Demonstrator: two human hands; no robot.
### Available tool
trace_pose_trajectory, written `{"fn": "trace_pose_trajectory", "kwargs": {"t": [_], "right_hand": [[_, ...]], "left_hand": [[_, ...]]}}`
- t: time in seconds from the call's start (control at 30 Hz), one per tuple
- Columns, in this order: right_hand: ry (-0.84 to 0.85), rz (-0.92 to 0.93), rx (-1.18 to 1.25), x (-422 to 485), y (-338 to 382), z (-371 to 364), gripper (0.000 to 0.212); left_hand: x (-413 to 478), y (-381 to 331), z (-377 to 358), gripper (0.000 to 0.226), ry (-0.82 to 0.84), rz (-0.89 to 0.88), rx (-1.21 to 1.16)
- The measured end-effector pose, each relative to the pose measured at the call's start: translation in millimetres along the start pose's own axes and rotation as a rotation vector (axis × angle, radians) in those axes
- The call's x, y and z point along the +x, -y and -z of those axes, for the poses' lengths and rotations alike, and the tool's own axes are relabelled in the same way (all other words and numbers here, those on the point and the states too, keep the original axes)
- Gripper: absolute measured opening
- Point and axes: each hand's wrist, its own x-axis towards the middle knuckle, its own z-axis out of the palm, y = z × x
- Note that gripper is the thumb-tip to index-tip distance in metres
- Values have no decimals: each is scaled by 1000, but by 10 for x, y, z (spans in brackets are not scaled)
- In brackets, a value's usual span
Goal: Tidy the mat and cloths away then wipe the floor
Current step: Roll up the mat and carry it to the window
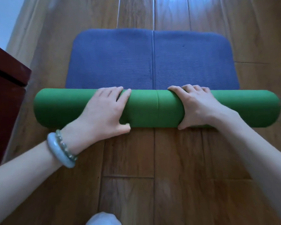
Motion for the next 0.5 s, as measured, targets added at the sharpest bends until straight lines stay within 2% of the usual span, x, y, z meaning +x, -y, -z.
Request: {"fn": "trace_pose_trajectory", "kwargs": {"t": [0.07, 0.13, 0.37, 0.43, 0.5], "right_hand": [[75, -8, 17, 85, -31, 77, 120], [134, -18, 42, 158, -43, 151, 120], [342, -73, 243, 161, -28, 261, 120], [278, -46, 226, 40, -5, 172, 121], [76, -49, 146, -145, 56, -6, 123]], "left_hand": [[-22, -101, -157, 122, 4, 40, 107], [46, -77, -204, 131, -13, 42, 123], [209, 132, -122, 115, 46, -69, 127], [232, 171, -83, 113, 102, -95, 129], [333, 204, -17, 110, 193, -110, 121]]}}
